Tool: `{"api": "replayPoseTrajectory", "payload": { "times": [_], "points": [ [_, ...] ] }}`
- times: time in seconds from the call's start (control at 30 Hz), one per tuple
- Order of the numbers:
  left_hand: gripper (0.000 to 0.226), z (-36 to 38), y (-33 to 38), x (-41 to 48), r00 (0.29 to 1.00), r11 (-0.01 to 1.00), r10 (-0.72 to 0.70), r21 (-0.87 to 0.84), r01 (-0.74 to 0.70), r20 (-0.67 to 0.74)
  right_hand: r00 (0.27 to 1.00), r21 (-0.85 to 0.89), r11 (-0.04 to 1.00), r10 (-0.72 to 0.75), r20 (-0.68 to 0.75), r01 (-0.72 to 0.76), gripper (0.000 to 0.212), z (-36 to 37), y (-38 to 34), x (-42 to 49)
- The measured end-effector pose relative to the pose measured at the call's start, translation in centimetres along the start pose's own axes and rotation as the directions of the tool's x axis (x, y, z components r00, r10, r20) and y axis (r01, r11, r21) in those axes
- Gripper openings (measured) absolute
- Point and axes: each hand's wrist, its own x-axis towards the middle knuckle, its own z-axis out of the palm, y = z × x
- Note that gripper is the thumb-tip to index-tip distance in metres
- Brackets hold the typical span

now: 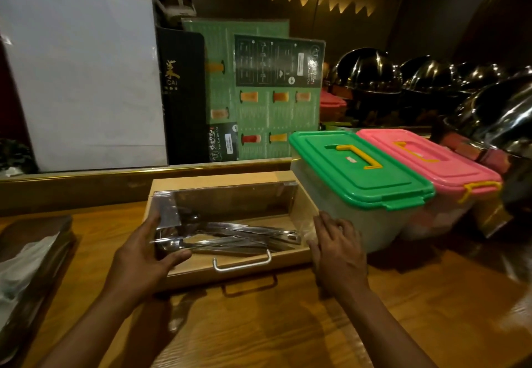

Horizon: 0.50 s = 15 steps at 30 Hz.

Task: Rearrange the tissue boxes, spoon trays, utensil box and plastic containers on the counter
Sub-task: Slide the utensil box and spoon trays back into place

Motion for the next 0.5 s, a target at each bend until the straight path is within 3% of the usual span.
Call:
{"api": "replayPoseTrajectory", "payload": {
  "times": [0.5],
  "points": [
    [0.103,2.0,0.7,0.0,1.000,0.999,0.020,0.046,-0.020,-0.005,0.997,-0.040,0.999,0.014,-0.076,-0.017,0.046,1.4,1.7,0.9]
  ]
}}
